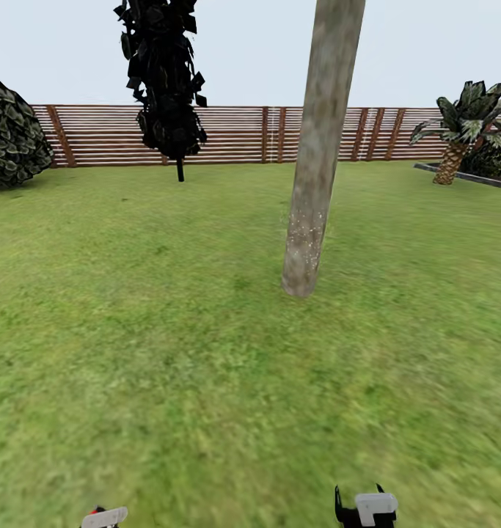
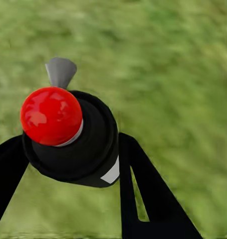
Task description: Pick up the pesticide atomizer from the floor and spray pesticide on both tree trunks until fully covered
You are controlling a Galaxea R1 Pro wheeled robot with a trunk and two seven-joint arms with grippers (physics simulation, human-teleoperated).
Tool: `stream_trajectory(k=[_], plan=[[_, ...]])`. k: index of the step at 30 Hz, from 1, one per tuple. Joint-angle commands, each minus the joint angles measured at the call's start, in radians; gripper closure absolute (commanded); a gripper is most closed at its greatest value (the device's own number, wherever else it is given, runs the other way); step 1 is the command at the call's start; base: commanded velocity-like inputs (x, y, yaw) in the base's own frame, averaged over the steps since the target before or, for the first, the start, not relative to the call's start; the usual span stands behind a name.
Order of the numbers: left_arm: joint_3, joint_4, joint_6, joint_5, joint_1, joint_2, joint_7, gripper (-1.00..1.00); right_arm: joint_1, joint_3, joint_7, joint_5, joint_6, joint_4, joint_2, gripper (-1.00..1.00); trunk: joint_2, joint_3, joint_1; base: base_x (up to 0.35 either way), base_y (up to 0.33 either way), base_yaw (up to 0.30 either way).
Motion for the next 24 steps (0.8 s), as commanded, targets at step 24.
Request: stream_trajectory(k=[24], plan=[[0.001,0.0,-0.007,-0.002,0.0,0.002,0.0,1.0,0.0,0.0,0.0,0.0,0.0,0.0,0.0,-1.0,0.0,-0.031,0.0,-0.044,0.027,0.176]])
